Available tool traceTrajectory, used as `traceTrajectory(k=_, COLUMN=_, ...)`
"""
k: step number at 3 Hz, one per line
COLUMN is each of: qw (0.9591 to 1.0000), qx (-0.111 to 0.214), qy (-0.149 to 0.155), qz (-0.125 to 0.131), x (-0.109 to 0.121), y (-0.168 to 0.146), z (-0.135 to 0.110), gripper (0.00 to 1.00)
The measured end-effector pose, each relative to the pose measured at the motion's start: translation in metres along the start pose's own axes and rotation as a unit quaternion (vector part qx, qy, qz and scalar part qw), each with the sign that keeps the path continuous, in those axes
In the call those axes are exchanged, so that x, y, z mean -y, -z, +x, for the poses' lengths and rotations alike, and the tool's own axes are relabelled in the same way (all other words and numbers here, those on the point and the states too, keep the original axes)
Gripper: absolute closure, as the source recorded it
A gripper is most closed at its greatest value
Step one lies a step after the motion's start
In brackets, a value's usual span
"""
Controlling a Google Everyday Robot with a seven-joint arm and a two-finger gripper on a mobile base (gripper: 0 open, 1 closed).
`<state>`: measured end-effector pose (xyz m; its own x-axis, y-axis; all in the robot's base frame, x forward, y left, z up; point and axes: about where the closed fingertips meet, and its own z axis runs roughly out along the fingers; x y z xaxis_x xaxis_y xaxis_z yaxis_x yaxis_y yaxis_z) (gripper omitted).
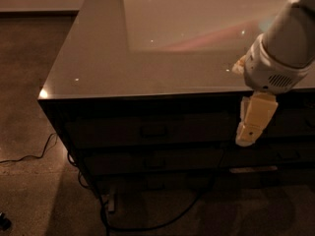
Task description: Open top drawer
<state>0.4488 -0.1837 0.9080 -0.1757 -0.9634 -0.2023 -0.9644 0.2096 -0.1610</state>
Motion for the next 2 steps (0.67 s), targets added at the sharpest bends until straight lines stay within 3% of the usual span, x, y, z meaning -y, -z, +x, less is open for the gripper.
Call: traceTrajectory(k=2, qw=0.9999, qx=0.008, qy=0.005, qz=-0.005, x=0.0002, y=-0.0066, z=-0.0022, gripper=0.0)
